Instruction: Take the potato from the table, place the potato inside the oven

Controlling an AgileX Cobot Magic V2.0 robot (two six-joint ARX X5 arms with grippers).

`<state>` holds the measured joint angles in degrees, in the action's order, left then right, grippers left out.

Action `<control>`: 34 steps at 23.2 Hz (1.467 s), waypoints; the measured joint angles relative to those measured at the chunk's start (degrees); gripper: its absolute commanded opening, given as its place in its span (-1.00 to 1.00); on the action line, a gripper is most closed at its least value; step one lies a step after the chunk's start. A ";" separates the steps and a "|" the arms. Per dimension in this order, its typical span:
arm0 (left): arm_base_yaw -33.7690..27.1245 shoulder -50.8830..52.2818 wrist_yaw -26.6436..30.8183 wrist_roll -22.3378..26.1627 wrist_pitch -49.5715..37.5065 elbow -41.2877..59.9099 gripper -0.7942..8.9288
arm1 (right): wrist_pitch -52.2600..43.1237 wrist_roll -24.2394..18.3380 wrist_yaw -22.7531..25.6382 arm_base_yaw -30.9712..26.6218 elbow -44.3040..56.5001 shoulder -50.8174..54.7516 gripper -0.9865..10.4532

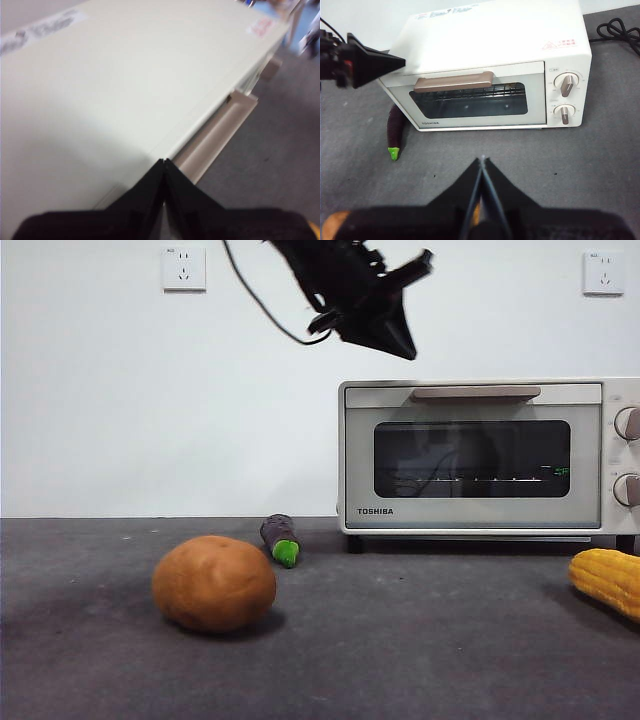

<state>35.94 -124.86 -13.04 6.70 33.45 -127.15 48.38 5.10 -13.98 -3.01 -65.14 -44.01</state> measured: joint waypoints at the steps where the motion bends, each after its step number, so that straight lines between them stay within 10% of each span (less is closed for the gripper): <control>1: 0.70 0.00 0.50 1.84 0.00 0.00 -0.85 | -0.02 0.00 -0.09 0.00 0.00 0.00 -0.83; 9: 4.17 -0.59 5.35 10.32 -1.88 -0.04 -0.85 | 0.48 0.00 -1.05 0.00 0.00 0.00 -0.83; 34: 3.48 -3.96 8.39 12.83 -3.48 -0.04 -0.85 | 1.36 0.00 -1.05 0.00 0.00 -0.07 -0.83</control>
<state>39.42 -128.81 -4.64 19.53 29.98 -127.20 49.74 5.10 -15.03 -3.01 -65.14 -44.07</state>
